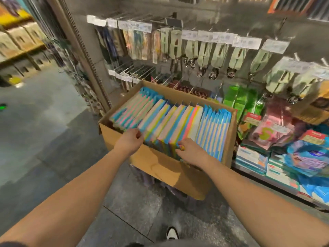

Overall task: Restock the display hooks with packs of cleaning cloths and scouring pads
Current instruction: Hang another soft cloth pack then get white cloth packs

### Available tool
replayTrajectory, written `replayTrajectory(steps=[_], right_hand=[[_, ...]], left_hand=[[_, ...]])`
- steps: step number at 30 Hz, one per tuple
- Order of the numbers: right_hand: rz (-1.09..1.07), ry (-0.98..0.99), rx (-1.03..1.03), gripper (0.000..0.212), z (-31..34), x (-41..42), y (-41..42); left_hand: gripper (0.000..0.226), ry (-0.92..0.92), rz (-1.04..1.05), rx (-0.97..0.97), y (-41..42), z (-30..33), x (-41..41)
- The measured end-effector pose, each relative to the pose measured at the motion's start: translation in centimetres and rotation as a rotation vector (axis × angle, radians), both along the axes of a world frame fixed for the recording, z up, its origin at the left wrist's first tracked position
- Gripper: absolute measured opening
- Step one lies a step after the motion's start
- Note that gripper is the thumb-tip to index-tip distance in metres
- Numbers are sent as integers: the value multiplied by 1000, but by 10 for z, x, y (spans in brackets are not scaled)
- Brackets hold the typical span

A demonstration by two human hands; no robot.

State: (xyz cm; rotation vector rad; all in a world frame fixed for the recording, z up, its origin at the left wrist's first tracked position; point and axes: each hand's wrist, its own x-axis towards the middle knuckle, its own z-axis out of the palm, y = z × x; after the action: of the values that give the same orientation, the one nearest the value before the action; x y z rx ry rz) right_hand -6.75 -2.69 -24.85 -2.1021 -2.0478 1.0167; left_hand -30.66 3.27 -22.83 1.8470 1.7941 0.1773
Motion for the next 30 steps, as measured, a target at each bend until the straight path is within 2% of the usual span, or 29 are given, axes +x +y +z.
replayTrajectory(steps=[5,9,15,19,24,28,30], right_hand=[[-62,75,-45,53,-21,-42,76],[-144,122,-98,53,-46,-80,139],[-396,245,-207,55,-75,-144,229],[-589,324,-267,60,-92,-178,274],[-684,195,-297,70,-124,-211,296],[-809,238,-203,62,-145,-235,297],[-852,213,-160,66,-152,-243,295]], left_hand=[[20,-37,8,-38,88,-16,-35],[34,-35,-27,-114,165,-44,-57],[48,-35,-163,-232,268,-80,-74],[51,-37,-192,-333,301,-96,-73],[25,-97,-128,-332,326,-120,-75],[30,-106,-143,-378,333,-128,-71],[33,-82,-169,-399,337,-130,-70]])
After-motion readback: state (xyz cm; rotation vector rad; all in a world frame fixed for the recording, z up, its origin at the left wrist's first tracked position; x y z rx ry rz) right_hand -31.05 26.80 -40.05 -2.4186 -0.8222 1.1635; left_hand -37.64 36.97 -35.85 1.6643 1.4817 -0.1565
